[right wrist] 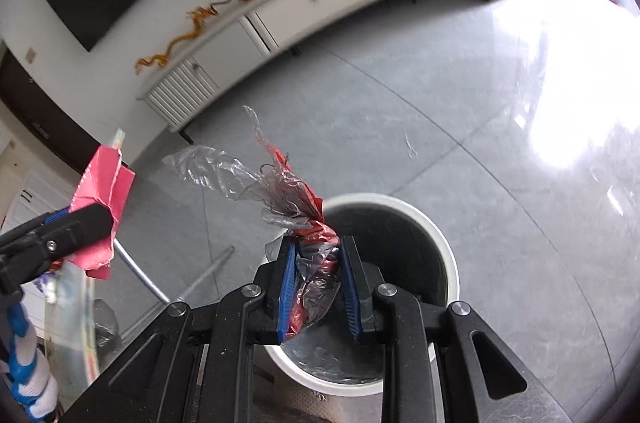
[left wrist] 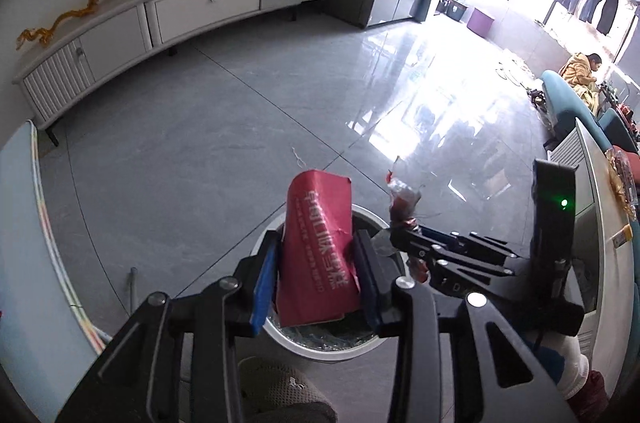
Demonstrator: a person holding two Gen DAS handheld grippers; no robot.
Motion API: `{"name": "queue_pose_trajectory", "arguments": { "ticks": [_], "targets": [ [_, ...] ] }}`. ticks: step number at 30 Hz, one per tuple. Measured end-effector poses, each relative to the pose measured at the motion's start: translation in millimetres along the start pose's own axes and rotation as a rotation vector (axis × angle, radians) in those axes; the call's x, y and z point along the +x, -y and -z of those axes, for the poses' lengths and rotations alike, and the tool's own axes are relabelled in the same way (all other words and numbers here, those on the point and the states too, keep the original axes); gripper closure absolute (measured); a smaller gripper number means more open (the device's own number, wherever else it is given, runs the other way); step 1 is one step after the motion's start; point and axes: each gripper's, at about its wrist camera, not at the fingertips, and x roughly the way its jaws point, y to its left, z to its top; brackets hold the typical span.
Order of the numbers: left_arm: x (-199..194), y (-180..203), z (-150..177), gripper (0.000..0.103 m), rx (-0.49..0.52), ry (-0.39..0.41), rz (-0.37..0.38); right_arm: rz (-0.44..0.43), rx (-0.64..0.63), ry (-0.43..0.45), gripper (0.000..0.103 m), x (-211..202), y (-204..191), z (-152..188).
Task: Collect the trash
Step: 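Carry both items to the bin and open both tools to drop them, then return both tools to the table above the remaining wrappers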
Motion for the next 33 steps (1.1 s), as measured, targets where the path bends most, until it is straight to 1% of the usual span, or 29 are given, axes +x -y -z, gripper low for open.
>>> {"name": "queue_pose_trajectory", "arguments": {
  "ticks": [1, 2, 3, 5, 8, 12, 15, 17, 24, 25, 27, 33],
  "targets": [
    [11, 2, -1, 0.066, -0.003, -0.019, 0.015, 0.012, 0.007, -0.012, 0.08, 6, 3, 0],
    [15, 4, 1, 0.062, -0.005, -0.029, 0.029, 0.024, 0.017, -0.022, 0.077, 12, 8, 1],
    [21, 5, 1, 0.056, -0.008, -0.038, 0.04, 0.031, 0.027, -0.028, 0.069, 17, 9, 0],
    [30, 7, 1, 0.051, -0.015, -0.048, 0.048, 0.043, 0.043, -0.033, 0.063, 20, 16, 4],
    [37, 7, 1, 0.05, -0.023, -0.061, 0.051, 0.062, 0.047, -0.04, 0.06, 23, 22, 11],
    [28, 8, 1, 0.05, -0.007, -0.031, 0.0, 0.067, 0.046, -0.035, 0.06, 18, 24, 12],
    [8, 3, 2, 0.05, -0.003, 0.02, -0.066, 0.058, 0.03, -0.02, 0.06, 12, 19, 10],
    [-8, -1, 4, 0.05, 0.004, 0.063, -0.135, 0.05, 0.011, -0.005, 0.06, 5, 11, 9],
    [-70, -27, 14, 0.049, -0.047, 0.191, -0.346, -0.007, -0.078, 0.06, 0.06, -22, -30, 1],
    [-77, -30, 15, 0.048, -0.053, 0.203, -0.363, -0.015, -0.092, 0.069, 0.06, -26, -38, 0],
    [-95, -35, 20, 0.042, -0.068, 0.234, -0.403, -0.032, -0.117, 0.084, 0.06, -34, -50, -1],
    [-136, -43, 40, 0.041, -0.09, 0.303, -0.49, -0.082, -0.194, 0.121, 0.06, -53, -91, -1]
  ]
}}
